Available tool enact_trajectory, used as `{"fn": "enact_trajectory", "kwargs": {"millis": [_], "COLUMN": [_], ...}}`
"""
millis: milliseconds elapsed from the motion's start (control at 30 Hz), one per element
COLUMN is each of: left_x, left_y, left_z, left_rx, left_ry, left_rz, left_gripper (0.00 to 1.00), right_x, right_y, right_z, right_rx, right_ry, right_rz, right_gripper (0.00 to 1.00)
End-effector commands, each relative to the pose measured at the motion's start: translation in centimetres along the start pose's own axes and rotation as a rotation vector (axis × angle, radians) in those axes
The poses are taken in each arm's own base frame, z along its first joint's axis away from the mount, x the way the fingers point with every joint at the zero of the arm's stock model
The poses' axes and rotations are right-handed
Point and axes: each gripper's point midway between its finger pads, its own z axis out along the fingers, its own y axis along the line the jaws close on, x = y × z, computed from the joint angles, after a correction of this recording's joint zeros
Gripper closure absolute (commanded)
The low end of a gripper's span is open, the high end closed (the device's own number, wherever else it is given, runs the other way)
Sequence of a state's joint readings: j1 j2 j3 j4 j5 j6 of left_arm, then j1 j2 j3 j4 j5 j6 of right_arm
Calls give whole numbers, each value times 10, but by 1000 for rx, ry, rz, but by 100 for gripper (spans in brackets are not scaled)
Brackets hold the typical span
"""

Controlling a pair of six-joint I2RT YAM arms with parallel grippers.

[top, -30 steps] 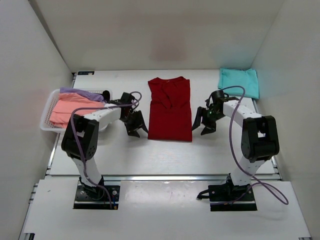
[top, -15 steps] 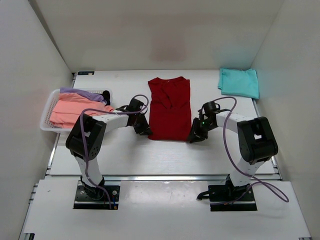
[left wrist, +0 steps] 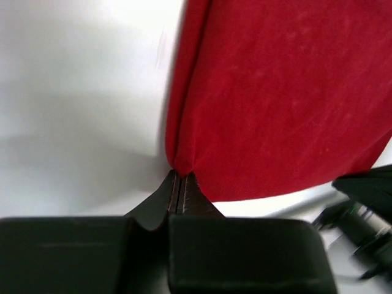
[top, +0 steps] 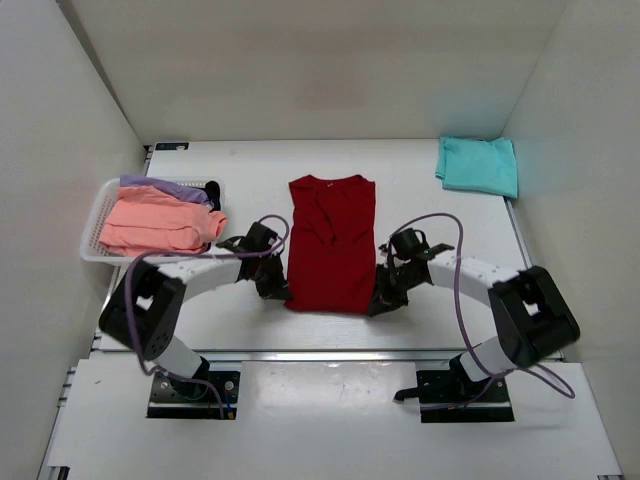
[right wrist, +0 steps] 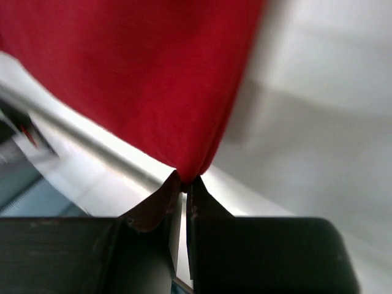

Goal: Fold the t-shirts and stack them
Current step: Grab one side of the 2/3 rectangular tshirt with both arms, then fold the long partially folded tshirt into a neat square

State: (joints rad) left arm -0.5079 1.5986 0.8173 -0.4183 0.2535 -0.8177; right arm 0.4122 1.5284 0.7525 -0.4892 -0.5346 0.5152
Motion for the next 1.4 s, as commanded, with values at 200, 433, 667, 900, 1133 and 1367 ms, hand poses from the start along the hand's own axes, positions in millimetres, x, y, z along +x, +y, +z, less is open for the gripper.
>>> {"fn": "enact_trajectory", "kwargs": {"millis": [200,433,667,900,1133,1367], "left_x": [104,71,-60,-224,-291,-247], "left_y": [36,19,-51,-69,-76,-87], "left_z": [-49,-72,-87,-73,-41,-58], "left_rx": [50,67,123,115,209,281], "left_ry": [132,60,-56,-254,-244,-221], "left_rz": [12,-35,-44,-165,-233,-240], "left_gripper": [100,100,100,64,31,33], "right_x": [100,70,-81,-268,-330,-309], "right_y": [10,17,61,72,29,20], "right_z": [-17,-46,-101,-105,-84,-61], "right_rx": [-92,-94,-117,-146,-38,130], "right_ry": [93,55,-99,-228,-241,-184], "right_rz": [29,46,-61,-11,37,-97], "right_gripper": [100,100,100,88,57,38]}}
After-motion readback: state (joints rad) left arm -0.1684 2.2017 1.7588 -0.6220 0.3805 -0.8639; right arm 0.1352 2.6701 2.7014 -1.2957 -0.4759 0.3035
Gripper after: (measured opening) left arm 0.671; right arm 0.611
